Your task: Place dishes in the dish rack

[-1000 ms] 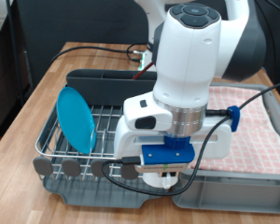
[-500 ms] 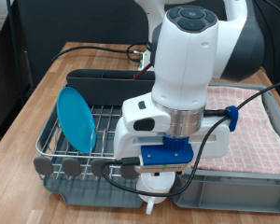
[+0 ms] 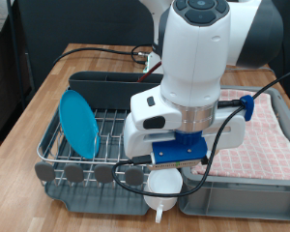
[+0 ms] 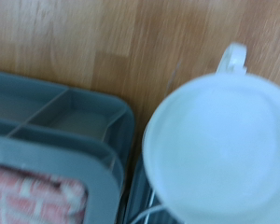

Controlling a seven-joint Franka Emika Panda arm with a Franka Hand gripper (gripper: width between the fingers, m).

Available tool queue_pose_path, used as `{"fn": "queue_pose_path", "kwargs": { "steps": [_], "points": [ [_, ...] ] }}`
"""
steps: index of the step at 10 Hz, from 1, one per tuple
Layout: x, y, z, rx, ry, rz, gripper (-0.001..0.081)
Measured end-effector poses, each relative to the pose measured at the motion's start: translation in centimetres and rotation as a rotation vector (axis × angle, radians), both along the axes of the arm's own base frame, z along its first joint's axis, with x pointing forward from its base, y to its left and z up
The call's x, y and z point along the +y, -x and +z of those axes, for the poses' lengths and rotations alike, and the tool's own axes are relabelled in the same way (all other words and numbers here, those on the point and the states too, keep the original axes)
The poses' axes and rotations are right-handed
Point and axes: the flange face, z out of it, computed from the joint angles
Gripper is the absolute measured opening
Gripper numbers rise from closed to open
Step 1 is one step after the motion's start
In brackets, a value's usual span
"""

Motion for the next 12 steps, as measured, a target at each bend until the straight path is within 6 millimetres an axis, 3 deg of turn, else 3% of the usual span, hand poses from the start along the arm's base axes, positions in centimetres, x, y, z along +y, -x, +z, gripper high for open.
{"fn": "queue_pose_path", "kwargs": {
  "steps": [2, 7, 12],
  "points": [
    [0.1, 0.5, 1.6, 0.046, -0.018, -0.005, 0.0798],
    [1.1, 2.1, 7.1, 0.059, -0.03, -0.026, 0.0802],
    [2.8, 3.8, 10.5, 0.054, -0.003, -0.041, 0.0802]
  ]
}}
